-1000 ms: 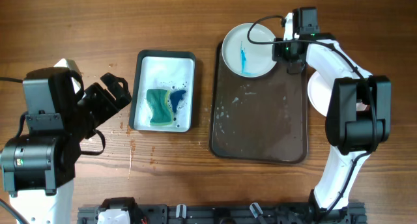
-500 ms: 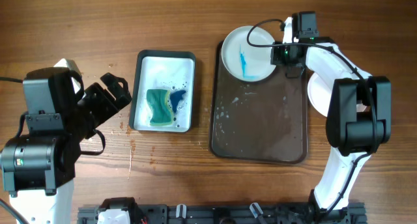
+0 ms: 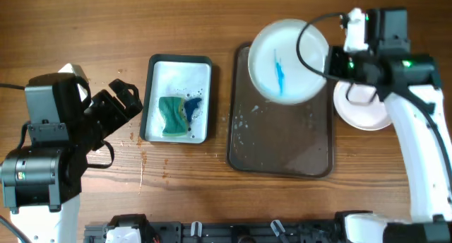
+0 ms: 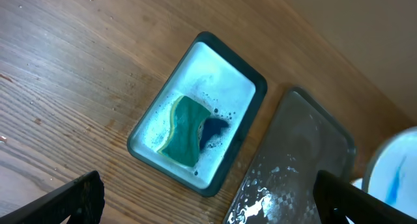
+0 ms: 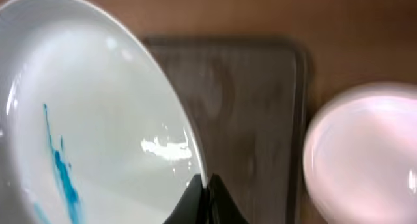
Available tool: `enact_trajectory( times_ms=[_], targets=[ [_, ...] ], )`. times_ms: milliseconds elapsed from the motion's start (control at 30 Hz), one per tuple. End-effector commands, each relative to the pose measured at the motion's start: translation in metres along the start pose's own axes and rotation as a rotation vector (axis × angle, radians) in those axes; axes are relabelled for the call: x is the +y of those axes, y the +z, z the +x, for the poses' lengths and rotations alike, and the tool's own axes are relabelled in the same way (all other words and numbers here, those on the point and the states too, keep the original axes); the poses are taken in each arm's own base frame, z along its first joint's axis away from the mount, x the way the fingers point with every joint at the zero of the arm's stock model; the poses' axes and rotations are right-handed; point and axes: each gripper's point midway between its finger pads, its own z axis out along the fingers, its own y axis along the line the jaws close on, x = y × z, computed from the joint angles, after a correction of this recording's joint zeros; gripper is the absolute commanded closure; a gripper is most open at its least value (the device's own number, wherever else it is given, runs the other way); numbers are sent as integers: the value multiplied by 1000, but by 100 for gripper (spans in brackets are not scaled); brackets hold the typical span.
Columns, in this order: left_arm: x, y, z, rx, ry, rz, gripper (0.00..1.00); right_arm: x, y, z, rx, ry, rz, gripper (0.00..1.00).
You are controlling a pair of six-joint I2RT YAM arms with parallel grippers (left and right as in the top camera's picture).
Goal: Clean dirty plates on tray and stack at the side
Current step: 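Drag the gripped plate toward the front of the brown tray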
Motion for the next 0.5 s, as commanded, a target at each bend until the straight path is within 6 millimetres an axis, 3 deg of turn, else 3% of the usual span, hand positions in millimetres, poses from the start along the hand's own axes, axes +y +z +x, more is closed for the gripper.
enact_trajectory(
  times_ms=[0, 200, 333, 367, 400, 467],
  targets=[
    [0, -3, -6, -23, 4, -1, 0, -11, 28, 58, 212, 137, 37, 96],
    [0, -3, -6, -23, 4, -1, 0, -36, 104, 147, 341, 248, 80, 96],
    [0, -3, -6, -23, 4, -1, 0, -45, 115, 153, 309, 210, 101, 95],
    [0, -3, -6, -23, 4, -1, 0, -47, 113, 147, 292, 186, 111, 62],
    [0, -3, -6, -23, 4, -1, 0, -46, 108, 140, 286, 160, 106, 44],
    [-1, -3, -6, -24, 3, 0, 0, -41, 90, 123, 277, 101, 96, 42]
  ],
)
